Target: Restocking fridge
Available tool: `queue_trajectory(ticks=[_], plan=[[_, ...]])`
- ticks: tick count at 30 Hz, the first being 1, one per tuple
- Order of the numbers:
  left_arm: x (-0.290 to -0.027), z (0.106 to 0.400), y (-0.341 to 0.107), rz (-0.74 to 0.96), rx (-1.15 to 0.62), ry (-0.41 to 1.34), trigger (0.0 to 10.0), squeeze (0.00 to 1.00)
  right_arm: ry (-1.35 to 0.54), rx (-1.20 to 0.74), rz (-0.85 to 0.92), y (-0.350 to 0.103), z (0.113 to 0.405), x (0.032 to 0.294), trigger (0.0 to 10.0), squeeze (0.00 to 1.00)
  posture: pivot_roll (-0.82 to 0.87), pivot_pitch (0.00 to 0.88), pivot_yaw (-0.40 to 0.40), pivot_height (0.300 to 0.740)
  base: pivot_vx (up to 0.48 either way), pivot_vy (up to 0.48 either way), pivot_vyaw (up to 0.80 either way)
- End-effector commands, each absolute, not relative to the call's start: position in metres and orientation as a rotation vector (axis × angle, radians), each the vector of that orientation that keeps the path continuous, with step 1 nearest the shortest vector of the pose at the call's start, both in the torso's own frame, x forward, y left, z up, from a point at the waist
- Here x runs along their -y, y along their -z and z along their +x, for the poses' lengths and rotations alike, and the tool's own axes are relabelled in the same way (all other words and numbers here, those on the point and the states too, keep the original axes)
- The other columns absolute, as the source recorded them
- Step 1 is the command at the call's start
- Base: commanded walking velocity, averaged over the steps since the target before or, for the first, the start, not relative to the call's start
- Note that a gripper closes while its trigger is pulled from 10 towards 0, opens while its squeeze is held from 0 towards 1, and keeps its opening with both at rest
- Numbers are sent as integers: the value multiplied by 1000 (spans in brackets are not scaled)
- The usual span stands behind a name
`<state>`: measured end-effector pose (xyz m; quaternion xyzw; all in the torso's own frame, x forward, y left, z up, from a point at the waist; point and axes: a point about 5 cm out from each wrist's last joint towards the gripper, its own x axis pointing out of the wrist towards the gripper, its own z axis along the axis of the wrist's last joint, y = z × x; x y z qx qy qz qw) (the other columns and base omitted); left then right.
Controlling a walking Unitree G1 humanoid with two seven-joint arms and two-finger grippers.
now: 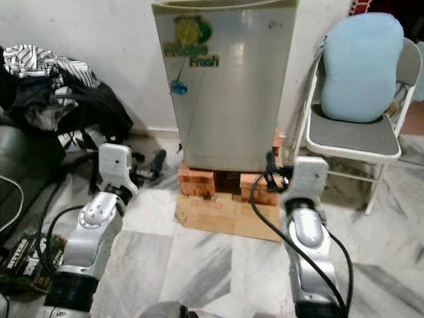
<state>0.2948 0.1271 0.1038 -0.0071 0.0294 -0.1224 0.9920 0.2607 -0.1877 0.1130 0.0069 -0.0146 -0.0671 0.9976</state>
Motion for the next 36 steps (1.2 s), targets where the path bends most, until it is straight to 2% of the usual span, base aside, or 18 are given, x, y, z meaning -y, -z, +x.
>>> queue_trajectory(ticks=[1,10,18,23,27,36], plan=[[-126,296,-109,-18,-49,266,10000,0,167,27,9,-114,253,194,10000,0,-126,0,144,740,0,480,-800],[-128,289,-100,-43,-64,240,10000,0,168,4,28,-108,256,190,10000,0,-107,0,106,740,0,34,-800],[-150,292,-103,-39,-61,179,10000,0,133,34,15,-118,261,186,10000,0,-73,0,72,740,0,0,-800],[-150,284,-100,-33,-64,179,10000,0,137,-1,15,-109,261,190,10000,0,-20,0,25,740,0,0,-800],[-152,276,-96,-55,-78,161,10000,0,72,2,28,-112,265,180,10000,0,-14,0,-2,740,0,0,-800],[-156,262,-90,-85,-112,174,10000,0,34,-6,40,-110,271,174,10000,0,11,0,-20,740,0,412,-800]])
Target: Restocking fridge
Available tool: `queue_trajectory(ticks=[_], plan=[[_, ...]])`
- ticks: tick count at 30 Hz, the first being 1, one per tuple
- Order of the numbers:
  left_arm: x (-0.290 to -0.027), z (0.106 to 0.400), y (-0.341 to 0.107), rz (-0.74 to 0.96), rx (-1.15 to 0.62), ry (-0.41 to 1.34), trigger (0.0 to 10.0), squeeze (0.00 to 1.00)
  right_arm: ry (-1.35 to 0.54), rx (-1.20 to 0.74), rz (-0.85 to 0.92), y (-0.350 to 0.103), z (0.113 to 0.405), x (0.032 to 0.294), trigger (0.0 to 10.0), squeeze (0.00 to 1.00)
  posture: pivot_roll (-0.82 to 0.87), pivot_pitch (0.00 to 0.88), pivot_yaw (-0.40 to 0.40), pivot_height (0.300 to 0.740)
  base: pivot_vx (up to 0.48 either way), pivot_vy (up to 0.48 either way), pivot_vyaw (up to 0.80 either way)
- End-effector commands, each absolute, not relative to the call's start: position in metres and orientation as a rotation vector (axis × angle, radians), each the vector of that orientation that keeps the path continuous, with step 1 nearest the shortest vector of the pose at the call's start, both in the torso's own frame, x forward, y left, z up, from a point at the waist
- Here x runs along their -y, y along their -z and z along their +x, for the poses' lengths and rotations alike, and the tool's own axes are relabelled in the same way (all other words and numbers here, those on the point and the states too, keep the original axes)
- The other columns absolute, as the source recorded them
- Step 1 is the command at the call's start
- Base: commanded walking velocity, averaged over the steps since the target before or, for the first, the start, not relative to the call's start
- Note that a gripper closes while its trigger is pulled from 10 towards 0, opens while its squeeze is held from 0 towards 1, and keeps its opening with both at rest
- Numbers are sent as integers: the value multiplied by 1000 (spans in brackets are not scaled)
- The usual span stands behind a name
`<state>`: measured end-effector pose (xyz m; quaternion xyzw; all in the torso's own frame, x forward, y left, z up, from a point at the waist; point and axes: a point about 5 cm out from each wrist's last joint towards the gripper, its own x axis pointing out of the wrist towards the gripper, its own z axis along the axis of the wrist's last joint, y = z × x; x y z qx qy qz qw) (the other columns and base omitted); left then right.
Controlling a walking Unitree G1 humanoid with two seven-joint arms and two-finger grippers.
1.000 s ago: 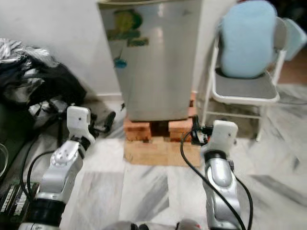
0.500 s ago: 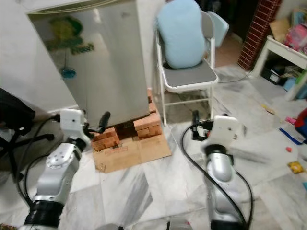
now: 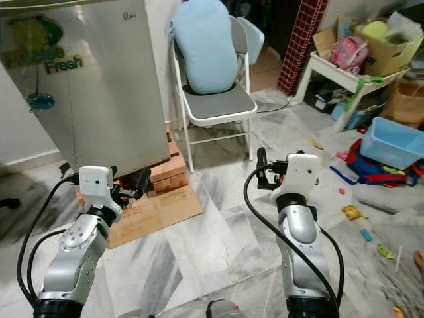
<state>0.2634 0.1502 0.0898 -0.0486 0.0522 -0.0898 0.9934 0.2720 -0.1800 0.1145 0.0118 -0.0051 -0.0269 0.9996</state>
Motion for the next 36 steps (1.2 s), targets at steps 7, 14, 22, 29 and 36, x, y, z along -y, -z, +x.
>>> queue_trajectory(ticks=[7,14,22,29,36], plan=[[-154,256,-91,-83,-117,247,10000,0,35,-1,57,-110,273,175,10000,0,2,0,-1,740,0,480,-800],[-153,259,-93,-52,-113,297,10000,0,47,0,61,-108,270,177,10000,0,-7,0,7,740,0,0,-800],[-152,257,-95,-57,-103,341,10000,0,48,4,73,-108,271,177,10000,0,4,0,9,740,0,0,-800],[-155,259,-100,-56,-83,348,10000,0,37,9,69,-110,273,176,10000,0,4,0,2,740,0,0,-800],[-154,259,-98,-55,-88,346,10000,0,40,10,67,-110,274,177,10000,0,-3,0,4,740,0,0,-800]])
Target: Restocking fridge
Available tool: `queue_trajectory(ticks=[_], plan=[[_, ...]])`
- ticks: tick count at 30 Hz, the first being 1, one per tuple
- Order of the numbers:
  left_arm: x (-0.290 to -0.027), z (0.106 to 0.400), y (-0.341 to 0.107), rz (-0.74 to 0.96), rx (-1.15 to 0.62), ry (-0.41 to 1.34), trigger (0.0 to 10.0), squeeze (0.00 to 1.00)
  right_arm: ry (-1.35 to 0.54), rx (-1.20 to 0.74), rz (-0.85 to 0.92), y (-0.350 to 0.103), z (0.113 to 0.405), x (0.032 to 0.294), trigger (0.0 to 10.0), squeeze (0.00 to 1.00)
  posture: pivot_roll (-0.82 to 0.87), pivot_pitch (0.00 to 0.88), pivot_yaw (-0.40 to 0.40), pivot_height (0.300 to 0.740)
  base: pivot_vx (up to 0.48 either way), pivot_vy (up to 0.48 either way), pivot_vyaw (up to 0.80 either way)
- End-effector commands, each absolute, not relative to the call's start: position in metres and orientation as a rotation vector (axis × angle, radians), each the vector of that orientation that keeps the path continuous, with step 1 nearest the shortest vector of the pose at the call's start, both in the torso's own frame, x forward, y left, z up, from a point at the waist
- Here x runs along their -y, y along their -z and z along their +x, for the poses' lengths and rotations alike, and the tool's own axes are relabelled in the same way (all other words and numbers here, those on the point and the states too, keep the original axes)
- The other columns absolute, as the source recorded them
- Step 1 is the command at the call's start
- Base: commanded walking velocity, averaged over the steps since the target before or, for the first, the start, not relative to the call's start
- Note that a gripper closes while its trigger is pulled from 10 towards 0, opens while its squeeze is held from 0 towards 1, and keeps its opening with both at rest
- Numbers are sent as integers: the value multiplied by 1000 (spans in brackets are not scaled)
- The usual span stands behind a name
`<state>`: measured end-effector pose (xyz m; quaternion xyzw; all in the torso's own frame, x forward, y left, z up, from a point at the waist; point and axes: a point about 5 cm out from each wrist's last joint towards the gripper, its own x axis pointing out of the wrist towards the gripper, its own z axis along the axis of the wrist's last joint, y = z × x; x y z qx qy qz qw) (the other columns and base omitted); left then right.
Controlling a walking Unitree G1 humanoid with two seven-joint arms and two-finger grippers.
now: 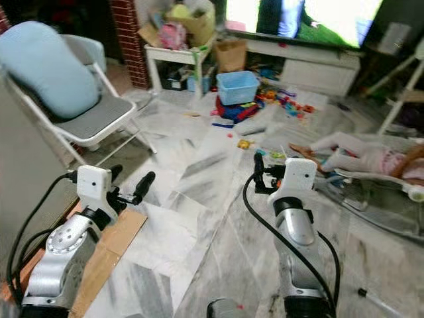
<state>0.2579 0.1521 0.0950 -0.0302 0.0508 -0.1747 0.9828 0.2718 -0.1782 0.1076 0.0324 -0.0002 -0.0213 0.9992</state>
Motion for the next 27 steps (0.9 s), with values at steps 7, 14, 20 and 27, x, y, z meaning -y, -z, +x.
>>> queue_trajectory(ticks=[7,14,20,27], plan=[[-153,260,-99,-78,-89,359,10000,0,40,12,64,-110,274,176,10000,0,-4,0,5,740,0,140,-800],[-152,260,-100,-80,-86,365,10000,0,40,12,61,-111,274,176,10000,0,-5,0,3,740,0,466,-800],[-151,260,-100,-83,-90,366,10000,0,39,11,55,-111,273,176,10000,0,-7,0,1,740,0,480,-800],[-148,260,-100,-78,-82,376,10000,0,41,11,48,-111,273,177,10000,0,-10,0,0,740,0,478,-800]])
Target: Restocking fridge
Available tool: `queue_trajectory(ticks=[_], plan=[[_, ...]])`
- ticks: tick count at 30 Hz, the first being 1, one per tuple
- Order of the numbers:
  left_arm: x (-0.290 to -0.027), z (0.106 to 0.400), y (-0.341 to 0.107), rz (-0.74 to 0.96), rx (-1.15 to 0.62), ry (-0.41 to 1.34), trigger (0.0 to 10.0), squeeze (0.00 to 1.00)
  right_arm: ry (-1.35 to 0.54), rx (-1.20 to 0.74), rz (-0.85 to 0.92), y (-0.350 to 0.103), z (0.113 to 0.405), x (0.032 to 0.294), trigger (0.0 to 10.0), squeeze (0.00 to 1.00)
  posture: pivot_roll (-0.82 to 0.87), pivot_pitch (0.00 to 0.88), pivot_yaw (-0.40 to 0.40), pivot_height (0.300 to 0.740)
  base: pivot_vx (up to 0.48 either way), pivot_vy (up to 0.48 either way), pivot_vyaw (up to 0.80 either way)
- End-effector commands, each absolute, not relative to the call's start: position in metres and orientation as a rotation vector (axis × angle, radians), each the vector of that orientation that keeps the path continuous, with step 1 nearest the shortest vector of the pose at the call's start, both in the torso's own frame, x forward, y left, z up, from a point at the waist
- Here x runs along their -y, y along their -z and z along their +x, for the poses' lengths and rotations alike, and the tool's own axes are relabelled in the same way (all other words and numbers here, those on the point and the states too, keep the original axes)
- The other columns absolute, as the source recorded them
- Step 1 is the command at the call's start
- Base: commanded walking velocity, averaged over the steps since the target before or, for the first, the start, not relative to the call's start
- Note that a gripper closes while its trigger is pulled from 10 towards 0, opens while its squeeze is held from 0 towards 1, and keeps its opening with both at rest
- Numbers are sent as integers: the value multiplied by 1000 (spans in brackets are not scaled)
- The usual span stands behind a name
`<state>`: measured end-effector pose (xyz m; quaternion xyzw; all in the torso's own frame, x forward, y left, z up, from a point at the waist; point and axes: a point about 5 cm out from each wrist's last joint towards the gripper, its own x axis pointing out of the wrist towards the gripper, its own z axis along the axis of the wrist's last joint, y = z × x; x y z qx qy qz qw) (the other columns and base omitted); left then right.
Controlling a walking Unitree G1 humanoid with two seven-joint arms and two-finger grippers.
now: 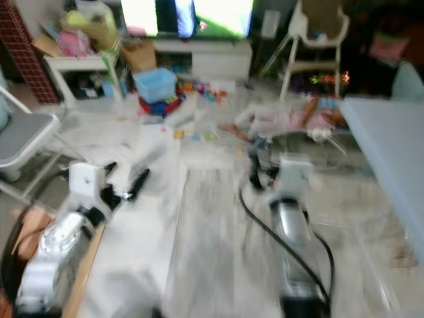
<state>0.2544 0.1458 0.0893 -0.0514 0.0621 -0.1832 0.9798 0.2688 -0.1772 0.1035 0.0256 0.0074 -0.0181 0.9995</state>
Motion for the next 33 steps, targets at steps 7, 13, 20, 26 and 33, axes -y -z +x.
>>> queue_trajectory(ticks=[7,13,20,26,33], plan=[[-142,258,-101,-83,-82,425,10000,0,48,8,47,-111,273,177,10000,0,-12,0,1,740,190,393,-343],[-141,258,-101,-93,-87,434,10000,0,50,5,48,-110,273,177,10000,0,-13,0,2,740,429,97,-706],[-139,257,-101,-80,-76,449,10000,0,49,1,48,-109,273,177,10000,0,-13,0,7,740,434,0,-800],[-137,258,-103,-76,-69,463,10000,0,50,2,50,-109,273,175,10000,0,-13,0,11,740,461,0,-800],[-134,259,-103,-96,-79,467,10000,0,54,4,52,-109,276,175,10000,0,-11,0,11,740,424,84,-800]])
